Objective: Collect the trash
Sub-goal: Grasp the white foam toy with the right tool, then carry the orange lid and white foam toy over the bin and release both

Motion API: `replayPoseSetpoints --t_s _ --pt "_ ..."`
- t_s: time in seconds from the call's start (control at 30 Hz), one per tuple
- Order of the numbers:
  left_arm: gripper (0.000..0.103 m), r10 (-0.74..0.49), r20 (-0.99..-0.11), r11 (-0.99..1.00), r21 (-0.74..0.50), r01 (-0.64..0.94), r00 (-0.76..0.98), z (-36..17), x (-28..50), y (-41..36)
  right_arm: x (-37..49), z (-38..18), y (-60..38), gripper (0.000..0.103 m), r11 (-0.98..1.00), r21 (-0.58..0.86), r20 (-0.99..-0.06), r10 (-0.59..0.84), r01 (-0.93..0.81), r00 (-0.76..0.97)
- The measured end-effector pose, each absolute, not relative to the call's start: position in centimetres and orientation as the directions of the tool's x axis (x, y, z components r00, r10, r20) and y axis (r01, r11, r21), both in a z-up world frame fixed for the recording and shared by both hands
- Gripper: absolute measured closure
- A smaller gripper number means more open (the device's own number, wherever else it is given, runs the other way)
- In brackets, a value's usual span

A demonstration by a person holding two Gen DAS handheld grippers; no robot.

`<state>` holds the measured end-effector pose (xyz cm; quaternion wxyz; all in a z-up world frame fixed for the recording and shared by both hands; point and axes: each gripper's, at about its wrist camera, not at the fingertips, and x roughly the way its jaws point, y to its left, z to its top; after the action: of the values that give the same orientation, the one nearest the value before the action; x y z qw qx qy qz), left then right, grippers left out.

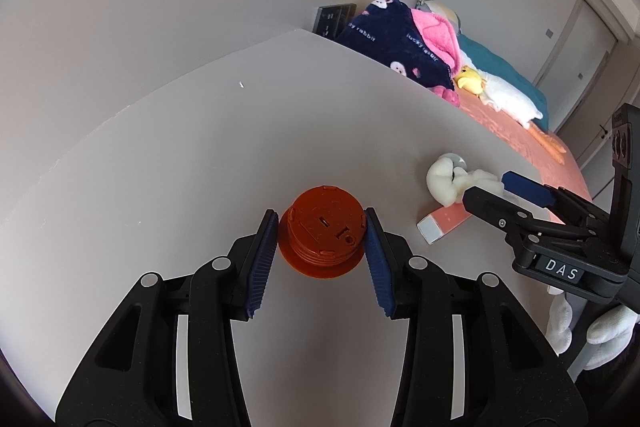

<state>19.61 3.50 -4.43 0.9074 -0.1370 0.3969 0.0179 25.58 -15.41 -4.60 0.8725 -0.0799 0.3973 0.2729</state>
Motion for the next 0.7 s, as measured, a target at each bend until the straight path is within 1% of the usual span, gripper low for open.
replayPoseSetpoints --t_s 0.03,0.1,0.17,0.2,0.23,0.27,0.37,0.43,0.7 --pt "0.061 -0.075 -0.725 0.962 -0.233 -0.141 0.684 -4.4 19.6 3.5 25.8 -4.8 -15.2 0.026 0.837 0.075 -0.742 0.41 -0.541 0.531" --pt "0.061 -0.081 -0.726 0.961 -0.238 -0.139 0.683 -4.4 19.5 3.5 26.0 -5.2 -15.0 0.033 0.831 0.083 -0.758 0.411 -0.55 0.506" --pt "0.061 -0.081 -0.726 0.962 -0.237 -0.137 0.683 -4.4 19.5 3.5 26.2 -5.6 -14.8 0.05 0.824 0.09 -0.772 0.412 -0.559 0.484" --pt "0.061 -0.083 -0.726 0.962 -0.237 -0.135 0.683 -4.4 19.5 3.5 26.1 -5.6 -14.8 0.053 0.821 0.099 -0.768 0.423 -0.562 0.482" --pt "0.061 -0.086 -0.725 0.962 -0.239 -0.133 0.683 -4.4 19.4 3.4 26.0 -5.5 -14.9 0.065 0.821 0.099 -0.766 0.423 -0.562 0.484" --pt "0.061 -0.088 -0.725 0.962 -0.24 -0.131 0.683 -4.4 19.4 3.4 25.8 -5.4 -15.0 0.071 0.821 0.103 -0.766 0.426 -0.561 0.482" --pt "0.061 -0.096 -0.722 0.961 -0.247 -0.125 0.685 -4.2 19.4 3.4 25.3 -5.1 -15.2 0.074 0.817 0.109 -0.755 0.438 -0.566 0.487" --pt "0.061 -0.097 -0.718 0.96 -0.25 -0.125 0.69 -4.1 19.3 3.4 24.8 -4.7 -15.3 0.074 0.817 0.1 -0.746 0.44 -0.568 0.501" --pt "0.061 -0.119 -0.707 0.96 -0.26 -0.1 0.697 -3.6 19.4 2.9 23.6 -2.9 -16.4 0.074 0.814 0.143 -0.725 0.473 -0.563 0.501"
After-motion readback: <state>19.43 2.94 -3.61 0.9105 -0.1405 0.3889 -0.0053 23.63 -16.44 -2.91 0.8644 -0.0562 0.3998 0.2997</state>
